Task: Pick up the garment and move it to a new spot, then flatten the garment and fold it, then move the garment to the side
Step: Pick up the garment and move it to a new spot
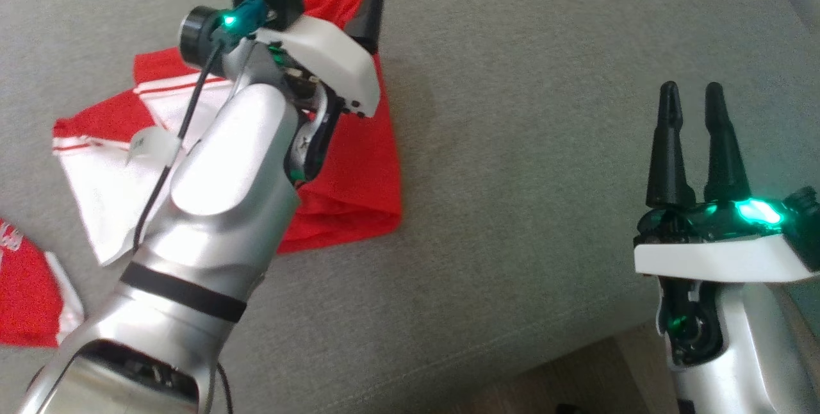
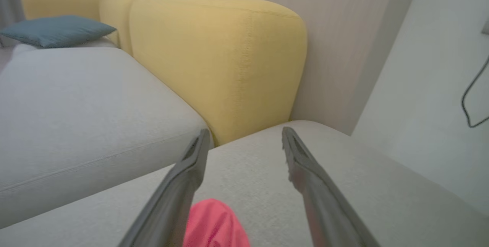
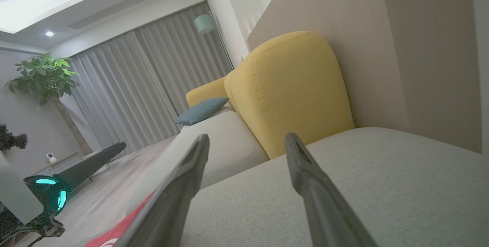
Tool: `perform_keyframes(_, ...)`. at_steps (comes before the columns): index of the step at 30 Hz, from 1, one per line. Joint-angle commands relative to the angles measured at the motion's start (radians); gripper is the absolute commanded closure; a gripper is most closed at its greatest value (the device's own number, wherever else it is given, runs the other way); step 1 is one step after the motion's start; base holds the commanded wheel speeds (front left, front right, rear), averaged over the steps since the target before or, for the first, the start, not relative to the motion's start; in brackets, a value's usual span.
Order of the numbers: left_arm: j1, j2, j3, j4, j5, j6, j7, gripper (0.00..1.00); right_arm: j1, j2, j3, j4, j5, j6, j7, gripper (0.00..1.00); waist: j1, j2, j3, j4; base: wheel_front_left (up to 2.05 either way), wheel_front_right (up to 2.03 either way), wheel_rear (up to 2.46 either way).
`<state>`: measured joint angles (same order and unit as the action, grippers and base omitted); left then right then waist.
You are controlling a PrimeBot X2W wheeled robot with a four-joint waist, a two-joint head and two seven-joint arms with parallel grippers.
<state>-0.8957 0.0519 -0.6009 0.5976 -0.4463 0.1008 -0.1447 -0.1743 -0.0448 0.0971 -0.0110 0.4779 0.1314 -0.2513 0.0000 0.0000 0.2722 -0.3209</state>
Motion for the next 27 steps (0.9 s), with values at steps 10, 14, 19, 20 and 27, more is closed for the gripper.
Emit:
perform_keyframes(10,0.042,0.113,0.091,-0.035,-0.022,-0.020,-0.105,0.00,0.016,-0.005,-0.014,-0.011,-0.087,-0.001,-0.011,0.00,0.0000,0.0000,-0.085,0.201,0.00,0.00,0.00)
perform_keyframes(14,0.190,0.188,0.116,-0.132,-0.021,-0.033,-0.115,0.00,0.039,-0.005,-0.018,0.007,-0.134,-0.001,-0.011,0.00,0.0000,0.0000,-0.131,0.293,0.00,0.00,0.00)
perform_keyframes(19,0.351,0.224,0.154,-0.254,-0.011,-0.016,-0.117,0.00,0.055,-0.005,-0.018,0.022,-0.163,-0.001,-0.011,0.00,0.0000,0.0000,-0.161,0.343,0.00,0.00,0.00)
perform_keyframes(20,0.394,0.227,0.160,-0.284,-0.005,-0.013,-0.117,0.00,0.059,-0.005,-0.016,0.027,-0.172,-0.001,-0.011,0.00,0.0000,0.0000,-0.168,0.354,0.00,0.00,0.00)
perform_keyframes(27,0.637,0.189,0.225,-0.454,0.062,0.004,-0.117,0.00,0.090,-0.005,-0.022,0.051,-0.203,-0.001,-0.011,0.00,0.0000,0.0000,-0.211,0.396,0.00,0.00,0.00)
